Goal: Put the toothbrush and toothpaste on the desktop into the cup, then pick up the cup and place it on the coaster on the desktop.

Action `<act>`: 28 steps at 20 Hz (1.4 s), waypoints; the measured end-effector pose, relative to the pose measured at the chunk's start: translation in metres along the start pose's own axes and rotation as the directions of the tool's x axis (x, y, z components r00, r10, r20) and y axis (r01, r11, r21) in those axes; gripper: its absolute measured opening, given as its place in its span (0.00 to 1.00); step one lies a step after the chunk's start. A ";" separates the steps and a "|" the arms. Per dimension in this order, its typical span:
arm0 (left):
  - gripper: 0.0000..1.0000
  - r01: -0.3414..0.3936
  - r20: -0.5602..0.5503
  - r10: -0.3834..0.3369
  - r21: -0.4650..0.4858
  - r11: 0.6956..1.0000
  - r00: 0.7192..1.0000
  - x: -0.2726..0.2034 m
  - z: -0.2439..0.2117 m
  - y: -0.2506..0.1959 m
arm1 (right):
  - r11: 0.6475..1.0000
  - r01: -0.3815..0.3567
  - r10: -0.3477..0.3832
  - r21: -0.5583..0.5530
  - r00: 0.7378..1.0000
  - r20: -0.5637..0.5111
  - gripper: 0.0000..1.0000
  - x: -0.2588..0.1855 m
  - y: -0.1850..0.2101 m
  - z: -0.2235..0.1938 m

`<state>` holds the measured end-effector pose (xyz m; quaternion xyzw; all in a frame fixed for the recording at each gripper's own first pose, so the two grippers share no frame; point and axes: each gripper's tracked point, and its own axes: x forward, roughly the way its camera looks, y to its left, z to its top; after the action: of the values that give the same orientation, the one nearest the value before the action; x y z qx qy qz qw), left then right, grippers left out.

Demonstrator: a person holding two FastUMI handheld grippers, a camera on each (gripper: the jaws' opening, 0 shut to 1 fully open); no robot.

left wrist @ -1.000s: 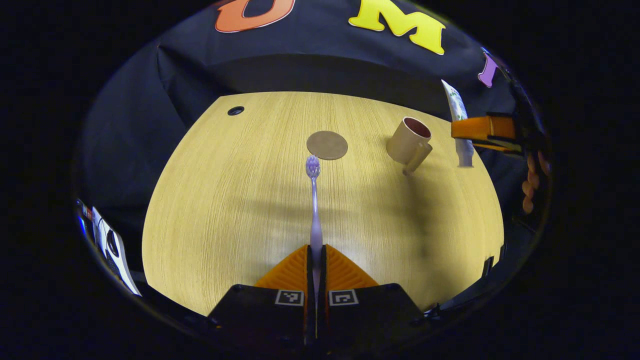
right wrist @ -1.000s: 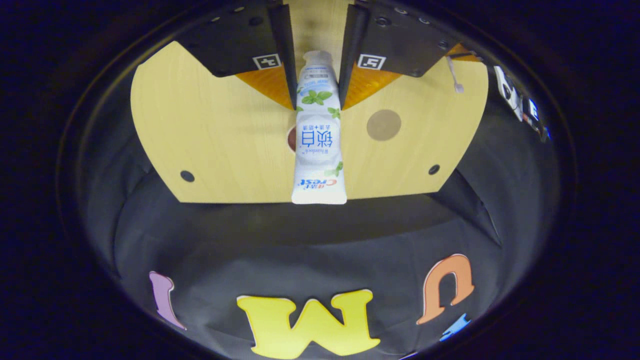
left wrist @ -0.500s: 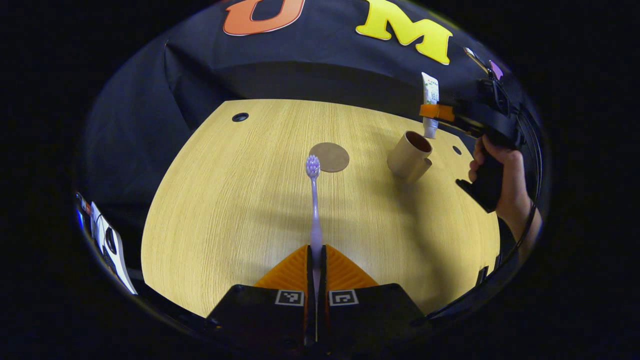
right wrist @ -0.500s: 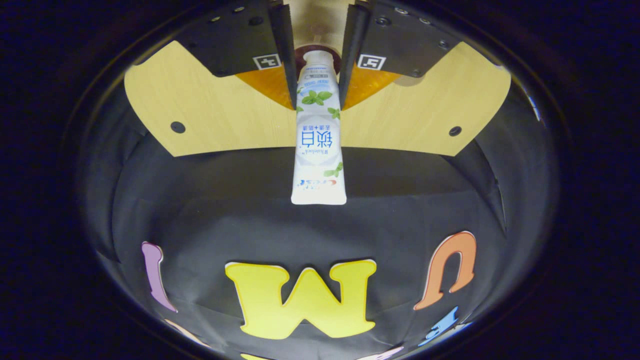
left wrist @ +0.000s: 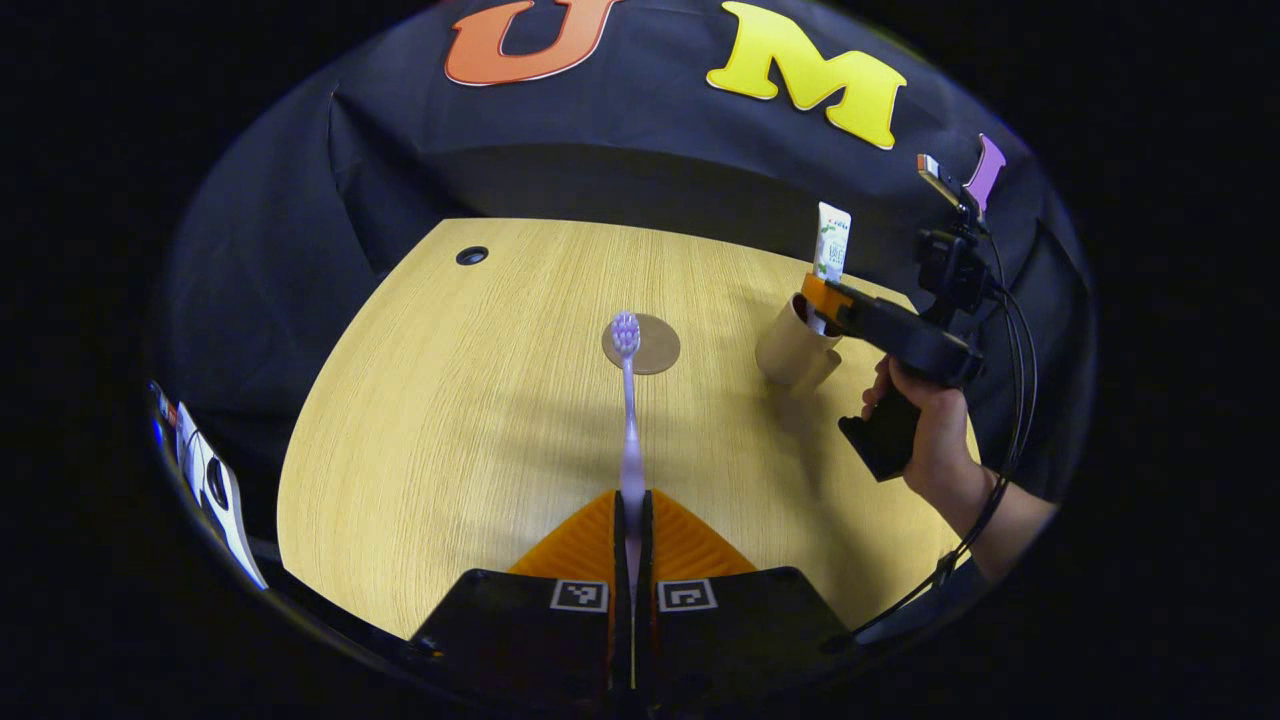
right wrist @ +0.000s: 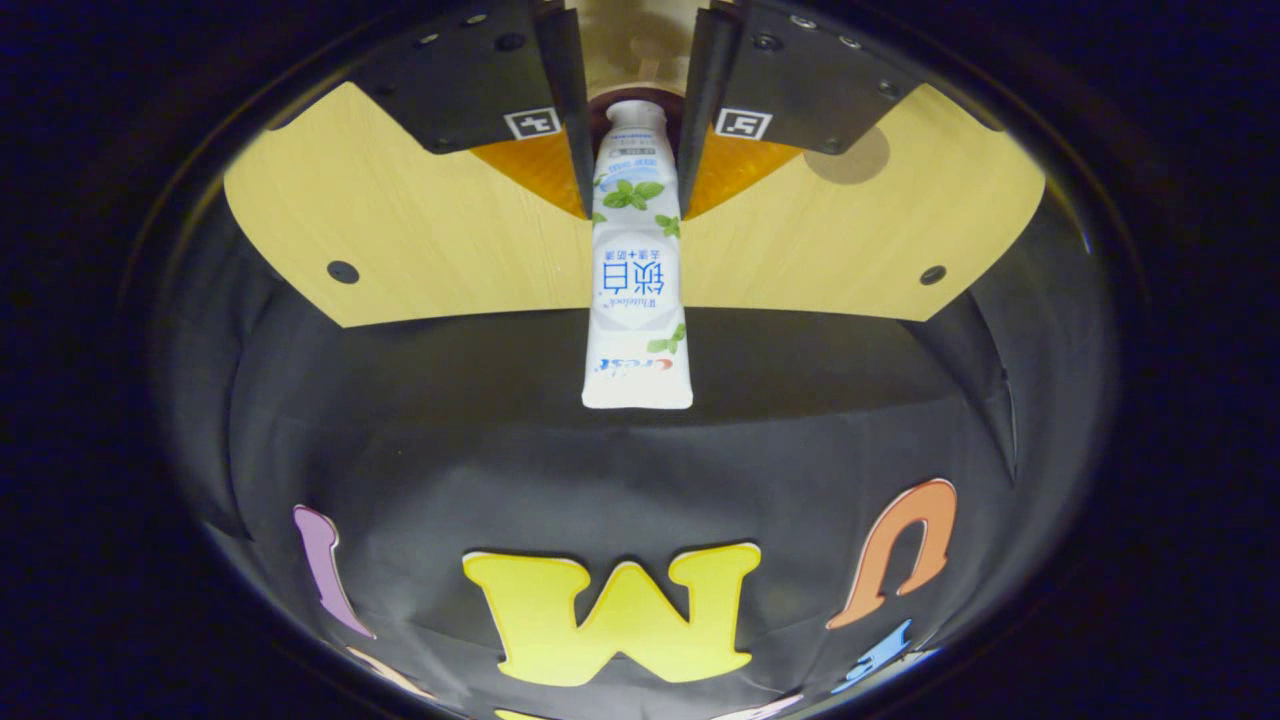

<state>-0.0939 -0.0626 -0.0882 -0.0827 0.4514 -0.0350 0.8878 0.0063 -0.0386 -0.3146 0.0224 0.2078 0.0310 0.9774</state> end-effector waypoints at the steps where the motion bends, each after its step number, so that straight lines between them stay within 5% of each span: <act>1: 0.04 0.004 0.004 -0.004 -0.003 1.000 1.000 0.001 -0.002 -0.002 | 1.000 0.003 -0.003 -0.001 1.000 -0.002 0.41 0.001 -0.002 -0.002; 9: 0.04 0.016 0.044 -0.016 0.002 1.000 0.999 -0.012 0.014 -0.011 | 0.999 -0.031 0.031 -0.008 1.000 0.005 0.57 -0.010 0.000 -0.008; 12: 0.04 0.049 0.097 -0.048 -0.015 0.999 0.994 -0.005 0.028 -0.016 | 0.998 -0.058 0.056 0.039 0.997 0.047 0.84 -0.033 -0.003 0.012; 20: 0.04 0.301 0.205 -0.277 -0.100 0.948 0.939 -0.023 0.077 -0.064 | 0.997 -0.048 0.042 0.054 0.994 0.097 0.85 -0.122 -0.054 0.024; 28: 0.04 0.354 0.334 -0.321 -0.041 0.934 0.886 0.007 0.134 -0.098 | 0.997 0.039 -0.042 0.073 0.998 0.037 0.84 -0.183 -0.118 -0.009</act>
<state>0.0197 -0.1442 0.0008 -0.2094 0.2803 -0.1521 0.9244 -0.1581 -0.1687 -0.2554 0.0541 0.1903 0.0034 0.9802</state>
